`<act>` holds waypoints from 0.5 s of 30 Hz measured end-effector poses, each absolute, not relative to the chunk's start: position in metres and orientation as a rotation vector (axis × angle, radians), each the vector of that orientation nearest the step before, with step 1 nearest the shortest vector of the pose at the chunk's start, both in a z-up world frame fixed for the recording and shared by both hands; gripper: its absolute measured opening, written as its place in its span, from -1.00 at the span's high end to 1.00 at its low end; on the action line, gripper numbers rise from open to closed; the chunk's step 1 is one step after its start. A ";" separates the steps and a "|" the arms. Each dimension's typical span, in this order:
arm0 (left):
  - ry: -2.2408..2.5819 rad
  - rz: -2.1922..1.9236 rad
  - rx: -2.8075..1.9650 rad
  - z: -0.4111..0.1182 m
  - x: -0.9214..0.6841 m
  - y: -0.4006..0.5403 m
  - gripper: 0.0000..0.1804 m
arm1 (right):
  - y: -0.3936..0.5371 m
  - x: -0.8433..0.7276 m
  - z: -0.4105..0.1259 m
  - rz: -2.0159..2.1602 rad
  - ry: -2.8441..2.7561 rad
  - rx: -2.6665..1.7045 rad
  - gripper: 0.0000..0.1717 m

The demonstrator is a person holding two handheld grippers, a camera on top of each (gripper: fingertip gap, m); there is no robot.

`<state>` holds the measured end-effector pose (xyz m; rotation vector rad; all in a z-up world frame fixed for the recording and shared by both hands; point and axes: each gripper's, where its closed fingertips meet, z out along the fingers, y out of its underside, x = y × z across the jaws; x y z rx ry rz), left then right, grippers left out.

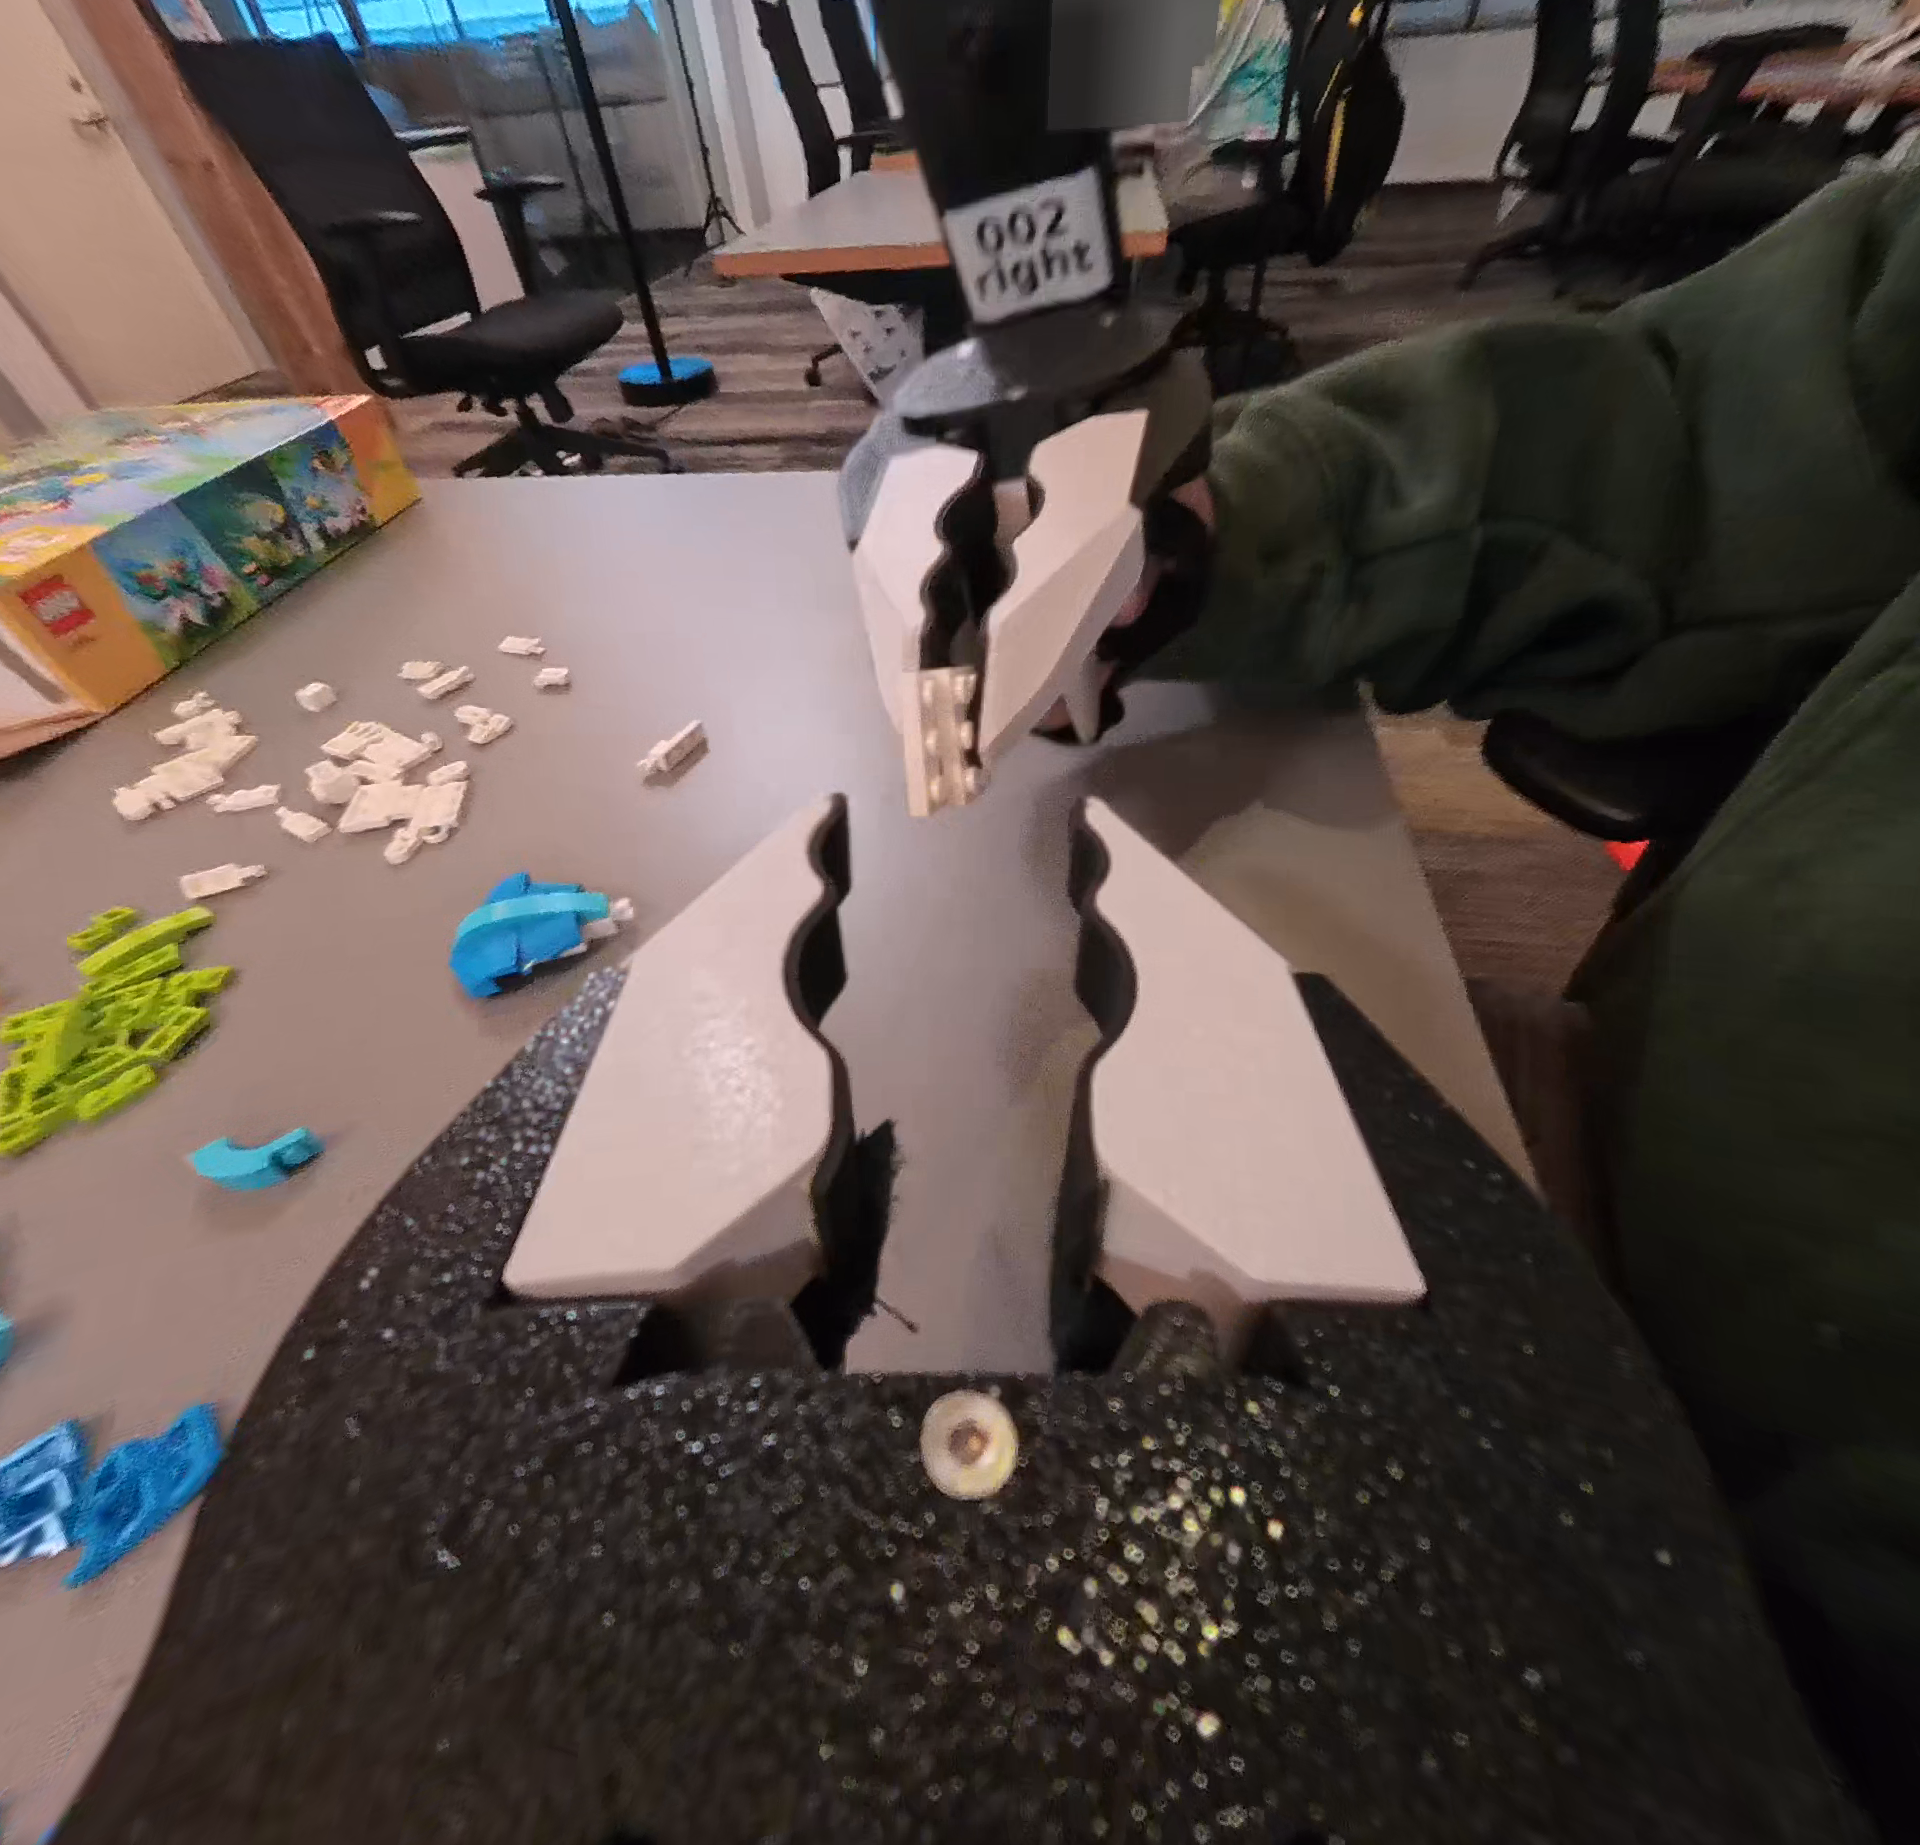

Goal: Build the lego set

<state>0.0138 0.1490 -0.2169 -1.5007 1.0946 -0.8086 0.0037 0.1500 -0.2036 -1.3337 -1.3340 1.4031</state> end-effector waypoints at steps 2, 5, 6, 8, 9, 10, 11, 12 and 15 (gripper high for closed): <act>1.070 -0.861 -1.474 -0.211 0.016 0.147 0.69 | 0.150 0.005 -0.200 1.481 -1.288 -1.311 0.91; 1.044 -0.892 -1.468 -0.207 0.018 0.148 0.84 | 0.147 0.006 -0.194 1.540 -1.262 -1.276 0.91; 1.044 -0.904 -1.466 -0.207 0.019 0.147 0.85 | 0.146 0.005 -0.194 1.540 -1.268 -1.267 0.91; 1.040 -0.938 -1.449 -0.204 0.021 0.145 0.88 | 0.144 0.005 -0.192 1.551 -1.268 -1.254 0.91; 1.036 -0.946 -1.442 -0.203 0.021 0.144 0.89 | 0.144 0.005 -0.191 1.558 -1.266 -1.249 0.91; 1.038 -0.953 -1.438 -0.203 0.021 0.144 0.89 | 0.143 0.005 -0.191 1.561 -1.267 -1.245 0.91; 1.039 -0.961 -1.438 -0.203 0.021 0.144 0.90 | 0.143 0.005 -0.191 1.560 -1.270 -1.241 0.91; 1.040 -0.966 -1.441 -0.203 0.021 0.144 0.90 | 0.142 0.005 -0.191 1.555 -1.275 -1.238 0.91; 1.053 -0.963 -1.435 -0.203 0.020 0.144 0.92 | 0.143 0.005 -0.189 1.523 -1.274 -1.214 0.88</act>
